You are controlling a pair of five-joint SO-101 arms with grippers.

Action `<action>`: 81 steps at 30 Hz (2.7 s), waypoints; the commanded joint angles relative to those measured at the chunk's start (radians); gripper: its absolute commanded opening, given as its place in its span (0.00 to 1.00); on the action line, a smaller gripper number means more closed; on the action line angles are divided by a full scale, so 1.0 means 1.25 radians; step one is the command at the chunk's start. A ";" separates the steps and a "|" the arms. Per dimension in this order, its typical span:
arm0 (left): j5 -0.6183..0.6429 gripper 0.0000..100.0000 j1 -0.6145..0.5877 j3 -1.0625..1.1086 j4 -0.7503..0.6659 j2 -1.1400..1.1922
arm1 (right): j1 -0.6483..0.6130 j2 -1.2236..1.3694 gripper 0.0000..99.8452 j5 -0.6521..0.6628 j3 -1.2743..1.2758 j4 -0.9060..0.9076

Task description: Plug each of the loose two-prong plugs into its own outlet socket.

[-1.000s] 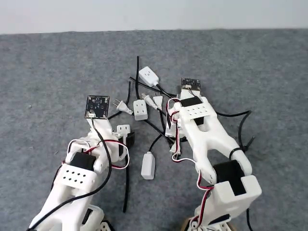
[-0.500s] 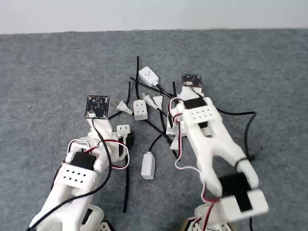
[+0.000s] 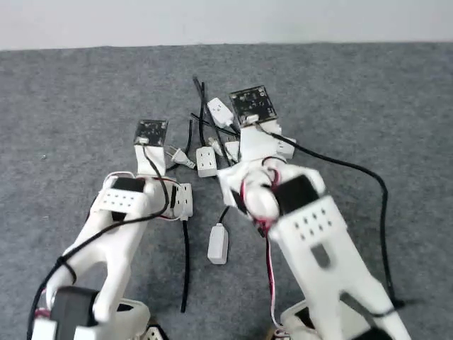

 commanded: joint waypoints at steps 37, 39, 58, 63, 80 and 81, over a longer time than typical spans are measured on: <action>-0.357 0.01 0.137 0.181 -0.015 -0.236 | -0.107 -0.073 0.01 0.033 0.070 -0.007; -0.355 0.01 0.136 0.184 -0.017 -0.241 | -0.106 -0.073 0.01 0.032 0.074 -0.017; -0.124 0.01 -0.236 0.107 -0.055 -0.233 | -0.074 0.077 0.01 0.020 0.203 -0.428; -0.124 0.01 -0.236 0.107 -0.056 -0.233 | -0.114 0.204 0.01 0.053 0.135 -0.462; -0.128 0.01 -0.233 0.107 -0.058 -0.233 | -0.136 0.435 0.01 0.177 -0.060 -0.454; -0.128 0.01 -0.233 0.107 -0.058 -0.233 | -0.141 0.438 0.01 0.188 -0.060 -0.454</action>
